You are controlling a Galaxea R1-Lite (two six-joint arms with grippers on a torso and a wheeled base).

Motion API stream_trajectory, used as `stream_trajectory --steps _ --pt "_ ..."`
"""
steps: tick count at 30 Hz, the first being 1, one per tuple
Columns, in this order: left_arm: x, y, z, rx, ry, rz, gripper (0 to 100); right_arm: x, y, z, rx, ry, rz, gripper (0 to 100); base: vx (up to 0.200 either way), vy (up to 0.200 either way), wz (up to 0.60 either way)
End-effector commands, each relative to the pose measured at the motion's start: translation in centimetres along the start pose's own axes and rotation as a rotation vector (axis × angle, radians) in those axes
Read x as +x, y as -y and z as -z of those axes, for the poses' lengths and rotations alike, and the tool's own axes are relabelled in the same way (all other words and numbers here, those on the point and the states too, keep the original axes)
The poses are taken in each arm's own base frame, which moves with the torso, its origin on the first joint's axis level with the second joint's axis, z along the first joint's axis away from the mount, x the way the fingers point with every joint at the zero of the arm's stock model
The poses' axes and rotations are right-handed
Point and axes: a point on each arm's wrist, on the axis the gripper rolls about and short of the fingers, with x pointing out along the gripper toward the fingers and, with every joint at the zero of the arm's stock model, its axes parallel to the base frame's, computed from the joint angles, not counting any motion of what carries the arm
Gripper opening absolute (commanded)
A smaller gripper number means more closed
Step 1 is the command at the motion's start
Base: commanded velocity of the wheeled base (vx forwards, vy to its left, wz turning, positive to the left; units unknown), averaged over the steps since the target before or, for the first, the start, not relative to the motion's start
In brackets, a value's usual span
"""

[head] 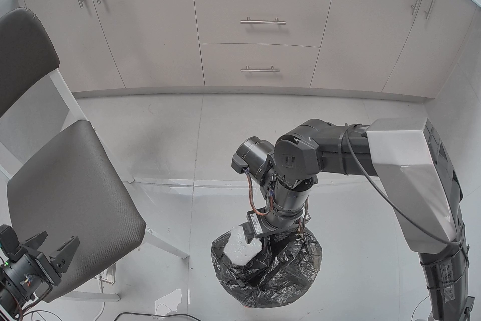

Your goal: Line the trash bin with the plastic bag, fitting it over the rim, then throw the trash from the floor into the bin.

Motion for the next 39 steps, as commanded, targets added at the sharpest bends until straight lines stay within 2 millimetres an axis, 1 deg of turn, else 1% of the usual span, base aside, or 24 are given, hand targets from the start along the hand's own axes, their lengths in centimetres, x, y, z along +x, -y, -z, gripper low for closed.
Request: stream_trajectory --steps 1,8,13,15,16,17,19,20,21,22,23,24,25,26,27,28,29,30,31,32,34,35,37,39 --pt "0.3 0.0 -0.2 -0.003 -0.012 -0.004 100 0.0 0.1 -0.1 0.003 0.003 -0.001 100 0.0 0.0 0.0" --pt "0.4 0.0 -0.3 -0.003 -0.018 -0.01 100 -0.4 0.6 -0.2 0.015 0.007 0.005 100 0.0 0.0 0.0" --pt "0.3 0.0 -0.2 0.003 -0.011 -0.007 100 -2.4 1.6 -0.5 0.036 0.041 -0.001 100 0.0 0.0 0.0" --pt "0.3 0.0 -0.1 0.004 -0.013 -0.006 100 -4.2 2.8 -0.5 0.054 0.045 0.005 100 0.0 0.0 0.0" --pt "0.3 0.0 -0.1 0.004 -0.014 -0.006 100 -4.5 2.9 -0.4 0.056 0.047 0.003 100 0.0 0.0 0.0" --pt "0.2 0.0 0.0 0.005 -0.011 -0.006 100 -6.3 3.8 -0.3 0.074 0.064 0.0 100 0.0 0.0 0.0" --pt "0.1 0.0 0.0 0.009 -0.001 -0.005 100 -8.4 5.0 -0.1 0.098 0.088 -0.003 100 0.0 0.0 0.0" --pt "0.1 0.0 0.0 0.009 -0.001 -0.005 100 -8.4 5.0 -0.1 0.098 0.088 -0.003 100 0.0 0.0 0.0" --pt "-0.3 0.1 -0.2 0.02 0.028 0.001 100 -11.3 6.7 0.4 0.13 0.114 -0.004 100 0.0 0.0 0.0" --pt "-0.5 0.1 -0.3 0.031 0.043 0.003 100 -12.6 7.5 0.8 0.146 0.127 -0.005 100 0.0 0.0 0.0" --pt "-0.8 0.1 -0.4 0.046 0.067 0.007 100 -14.5 8.7 1.4 0.168 0.147 -0.005 100 0.0 0.0 0.0" --pt "-1.0 0.2 -0.4 0.053 0.076 0.007 100 -15.2 9.1 1.6 0.179 0.153 -0.004 100 0.0 0.0 0.0" --pt "-1.4 0.3 -0.7 0.072 0.11 0.01 100 -17.6 10.7 2.6 0.213 0.182 -0.003 100 0.0 0.0 0.0" --pt "-1.6 0.3 -0.7 0.076 0.116 0.009 100 -18.1 11.0 2.8 0.22 0.189 -0.003 100 0.0 0.0 0.0" --pt "-2.2 0.4 -1.0 0.088 0.146 0.009 100 -20.3 12.6 3.9 0.255 0.22 0.004 100 0.0 0.0 0.0" --pt "-2.2 0.4 -1.0 0.088 0.146 0.009 100 -20.3 12.6 3.9 0.255 0.22 0.004 100 0.0 0.0 0.0" --pt "-3.8 0.7 -1.9 0.099 0.215 0.016 100 -24.1 14.8 6.3 0.309 0.286 0.011 100 0.0 0.0 0.0" --pt "-4.0 0.7 -2.0 0.1 0.224 0.018 100 -24.6 15.1 6.7 0.314 0.297 0.012 100 0.0 0.0 0.0" --pt "-4.0 0.7 -2.0 0.1 0.224 0.018 100 -24.6 15.1 6.7 0.314 0.297 0.012 100 0.0 0.0 0.0" --pt "-6.6 1.0 -2.1 0.103 0.275 0.025 100 -28.5 17.3 10.3 0.37 0.375 0.025 100 0.0 0.0 0.0" --pt "-8.5 1.1 -1.8 0.106 0.304 0.032 100 -30.9 18.5 13.0 0.382 0.427 0.038 100 0.0 0.0 0.0" --pt "-9.1 1.1 -1.7 0.107 0.31 0.036 100 -31.6 18.7 13.9 0.379 0.445 0.042 100 0.0 0.0 0.0" --pt "-11.4 1.3 -1.2 0.109 0.32 0.045 100 -34.0 19.0 17.3 0.348 0.514 0.048 100 0.0 0.0 0.0" --pt "-12.8 1.3 -0.8 0.111 0.316 0.048 100 -35.6 19.0 20.3 0.317 0.564 0.057 100 0.0 0.0 0.0"
